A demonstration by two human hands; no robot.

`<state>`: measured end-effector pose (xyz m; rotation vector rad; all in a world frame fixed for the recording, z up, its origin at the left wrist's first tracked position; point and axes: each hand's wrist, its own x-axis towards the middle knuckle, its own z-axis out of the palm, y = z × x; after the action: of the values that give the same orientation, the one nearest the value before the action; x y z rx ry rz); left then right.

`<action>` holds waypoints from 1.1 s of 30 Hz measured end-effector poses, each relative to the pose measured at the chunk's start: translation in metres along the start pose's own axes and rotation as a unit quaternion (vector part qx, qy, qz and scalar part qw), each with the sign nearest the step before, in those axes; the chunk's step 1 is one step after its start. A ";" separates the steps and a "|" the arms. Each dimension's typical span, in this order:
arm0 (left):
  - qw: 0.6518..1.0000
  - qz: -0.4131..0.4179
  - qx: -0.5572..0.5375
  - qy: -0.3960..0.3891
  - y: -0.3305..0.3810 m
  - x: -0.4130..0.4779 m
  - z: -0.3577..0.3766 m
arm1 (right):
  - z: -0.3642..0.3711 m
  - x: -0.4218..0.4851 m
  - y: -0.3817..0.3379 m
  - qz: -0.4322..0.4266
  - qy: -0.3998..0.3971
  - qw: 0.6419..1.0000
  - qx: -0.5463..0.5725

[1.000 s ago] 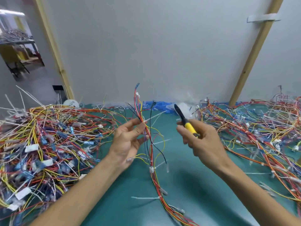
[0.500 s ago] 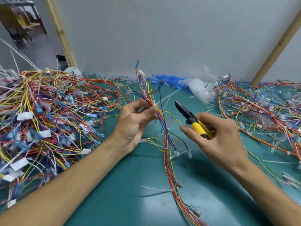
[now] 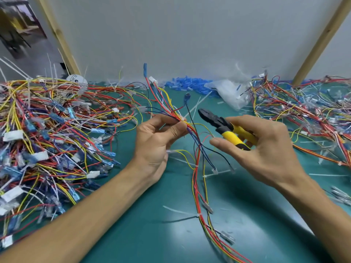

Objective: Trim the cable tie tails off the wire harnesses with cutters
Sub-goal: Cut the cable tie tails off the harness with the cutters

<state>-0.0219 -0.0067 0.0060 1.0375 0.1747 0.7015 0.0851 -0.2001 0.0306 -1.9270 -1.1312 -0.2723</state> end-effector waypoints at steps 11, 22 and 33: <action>1.000 -0.008 0.006 0.003 -0.003 -0.001 0.002 | 0.009 -0.001 0.002 -0.010 -0.054 0.998 -0.008; 0.997 0.029 0.068 -0.028 -0.003 -0.001 0.000 | 0.018 -0.006 -0.001 -0.006 -0.038 0.999 0.002; 0.982 0.076 0.161 -0.064 -0.009 -0.005 -0.001 | 0.021 -0.004 0.003 -0.025 -0.086 0.996 0.008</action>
<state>-0.0224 -0.0121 -0.0035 1.4148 0.0987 0.7569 0.0801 -0.1874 0.0142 -1.9398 -1.2913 -0.1246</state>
